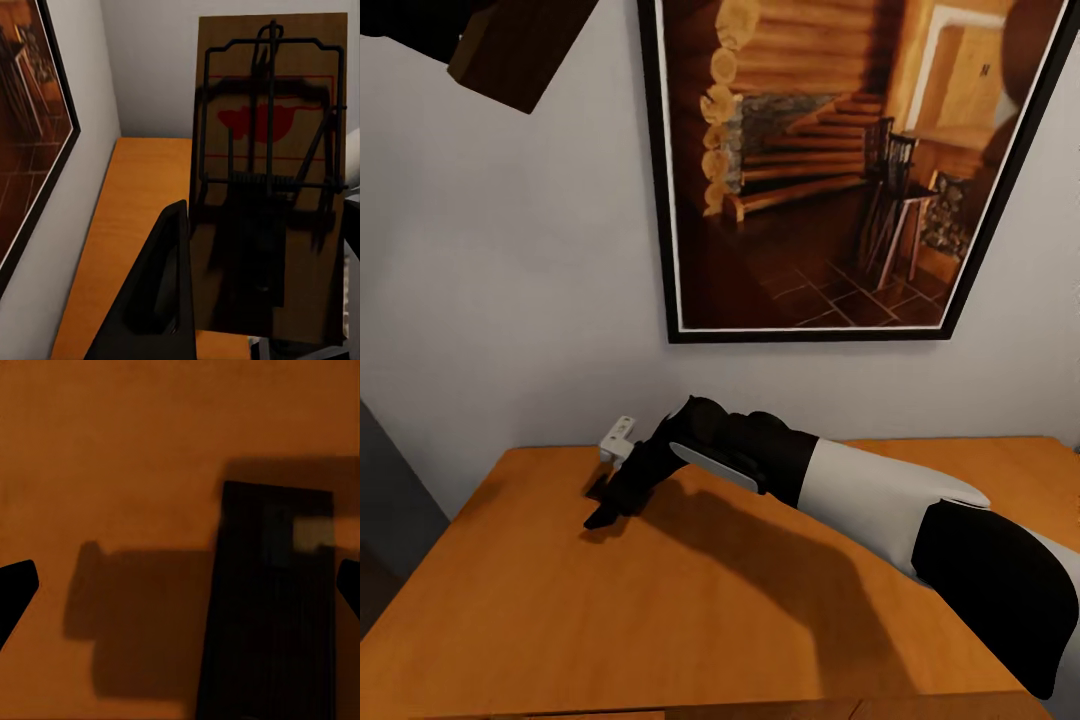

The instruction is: Take the four mousetraps from the cabinet in the bathroom and place them on the bathroom floor. Make sure all four end up on the same floor surface, and ensure that at least two of them are either under or directly next to the same bathroom sink.

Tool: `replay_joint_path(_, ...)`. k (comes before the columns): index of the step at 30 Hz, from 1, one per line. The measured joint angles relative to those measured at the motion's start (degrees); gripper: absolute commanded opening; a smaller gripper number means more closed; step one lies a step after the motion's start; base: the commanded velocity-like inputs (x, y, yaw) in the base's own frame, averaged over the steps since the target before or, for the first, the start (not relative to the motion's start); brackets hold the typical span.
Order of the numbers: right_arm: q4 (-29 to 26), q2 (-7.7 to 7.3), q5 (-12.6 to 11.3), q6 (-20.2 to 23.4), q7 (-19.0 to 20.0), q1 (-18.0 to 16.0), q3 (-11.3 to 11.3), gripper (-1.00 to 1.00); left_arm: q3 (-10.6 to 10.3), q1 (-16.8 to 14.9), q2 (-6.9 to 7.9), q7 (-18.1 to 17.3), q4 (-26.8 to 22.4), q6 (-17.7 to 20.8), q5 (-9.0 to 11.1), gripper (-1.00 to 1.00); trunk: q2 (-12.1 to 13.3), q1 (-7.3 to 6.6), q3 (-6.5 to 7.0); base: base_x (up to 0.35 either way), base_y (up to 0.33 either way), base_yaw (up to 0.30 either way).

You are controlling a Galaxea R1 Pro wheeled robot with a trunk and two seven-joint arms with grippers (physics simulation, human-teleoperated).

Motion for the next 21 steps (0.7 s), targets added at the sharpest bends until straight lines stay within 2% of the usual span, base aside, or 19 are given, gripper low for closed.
replay_joint_path(10, 0.65, 0.0, 0.24, -1.65, -0.21, 1.78, 0.0, 1.0, 0.01, 0.0, 0.0, 0.0, 0.0, -0.03, 0.0, -1.0, 0.0, 0.0, 0.0, -0.002, 0.001, 0.0)
replay_joint_path(13, 1.62, 0.0, -0.28, -1.54, -0.39, 1.99, -0.61, 1.0, 0.04, 0.03, 0.0, -0.01, 0.01, -0.01, -0.01, -1.0, -0.01, -0.01, 0.01, 0.0, 0.0, 0.0)
replay_joint_path(15, 2.44, 0.0, 0.54, -1.39, -0.55, 2.09, -0.03, 1.0, 0.0, 0.0, 0.0, 0.0, 0.0, -0.03, -0.06, -1.0, 0.0, 0.0, 0.0, 0.0, 0.0, 0.0)
replay_joint_path(19, 3.36, 0.0, 0.48, -1.19, -0.67, 2.14, -0.01, 1.0, 0.01, 0.0, 0.0, 0.0, 0.0, -0.03, -0.07, -1.0, 0.0, 0.0, 0.0, 0.0, 0.0, 0.0)
replay_joint_path(21, 3.91, 0.0, -0.57, -1.12, -0.66, 2.12, -0.29, 1.0, 0.05, 0.04, -0.01, -0.01, 0.01, -0.01, -0.05, -1.0, -0.01, -0.01, 0.02, 0.0, 0.0, 0.0)
